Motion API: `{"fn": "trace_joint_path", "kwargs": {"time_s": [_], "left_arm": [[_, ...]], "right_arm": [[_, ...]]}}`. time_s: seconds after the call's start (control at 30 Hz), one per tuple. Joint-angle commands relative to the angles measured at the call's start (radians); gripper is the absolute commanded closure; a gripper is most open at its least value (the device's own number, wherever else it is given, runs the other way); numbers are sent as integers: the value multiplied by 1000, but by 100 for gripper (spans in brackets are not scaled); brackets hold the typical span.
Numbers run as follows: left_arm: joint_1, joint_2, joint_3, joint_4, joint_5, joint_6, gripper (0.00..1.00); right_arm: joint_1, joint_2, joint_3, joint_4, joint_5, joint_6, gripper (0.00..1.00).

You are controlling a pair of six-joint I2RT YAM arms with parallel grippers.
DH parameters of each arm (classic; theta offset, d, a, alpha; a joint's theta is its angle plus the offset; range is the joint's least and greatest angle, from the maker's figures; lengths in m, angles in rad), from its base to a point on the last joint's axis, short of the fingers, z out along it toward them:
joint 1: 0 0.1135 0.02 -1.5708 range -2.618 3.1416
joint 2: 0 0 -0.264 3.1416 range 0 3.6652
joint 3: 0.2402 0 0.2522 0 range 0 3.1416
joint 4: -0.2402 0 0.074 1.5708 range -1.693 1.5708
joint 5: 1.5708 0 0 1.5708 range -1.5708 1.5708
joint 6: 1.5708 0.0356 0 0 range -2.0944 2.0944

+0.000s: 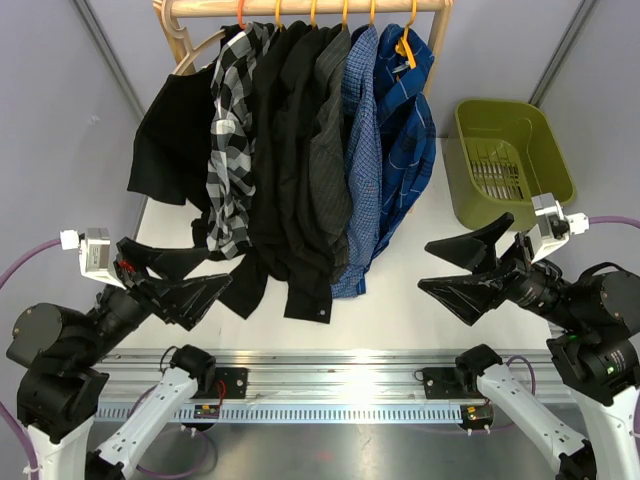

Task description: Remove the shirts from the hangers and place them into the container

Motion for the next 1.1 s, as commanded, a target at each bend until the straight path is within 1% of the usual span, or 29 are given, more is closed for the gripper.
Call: {"fn": "trace_joint_path", "kwargs": {"time_s": [0.0,0.07,0.1,0.13,0.17,0.2,0.23,0.27,0.3,0.33,0.4,0.43,0.5,0.53,0.6,0.63,0.7,0.8,1.0,1.07], "left_arm": [[-3,-29,-19,52,22,14,1],[-3,-47,-47,79,22,28,1],[-3,-62,-61,91,28,31,1],[-3,-68,-76,108,34,40,1],[-3,-70,-82,107,28,43,1],[-3,-61,-85,102,30,50,1],[-3,-52,-84,79,30,65,1],[-3,-36,-79,61,27,73,1],[-3,-9,-74,41,28,79,1],[-3,5,-73,7,33,102,1],[-3,20,-74,-20,22,117,1],[-3,19,-77,-34,11,129,1],[-3,5,-93,-40,-16,146,1],[-3,-10,-96,-47,-29,154,1],[-3,-22,-111,-54,-41,159,1],[-3,-27,-114,-57,-44,162,1],[-3,-33,-125,-65,-43,157,1],[-3,-55,-142,-65,-56,145,1],[-3,-93,-168,-68,-55,122,1],[-3,-102,-166,-77,-61,123,1]], "right_arm": [[6,15,10,22,-15,-35,1],[6,30,24,27,-22,-59,1],[6,44,39,-13,-3,-93,1],[6,91,96,-56,39,-118,1],[6,123,131,-103,120,-182,0],[6,161,173,-216,168,-223,1],[6,200,216,-263,219,-256,1],[6,273,284,-300,316,-285,0],[6,307,315,-350,357,-332,1],[6,367,373,-367,441,-348,1],[6,421,424,-401,527,-389,0],[7,476,482,-418,631,-397,1],[7,533,538,-459,736,-432,1],[6,588,588,-472,820,-443,0],[6,643,638,-502,878,-474,1],[6,698,692,-516,915,-478,1],[7,741,734,-521,940,-497,1],[6,838,820,-510,1027,-521,1],[6,979,954,-509,1029,-555,0],[6,1076,1051,-541,994,-566,0]]}}
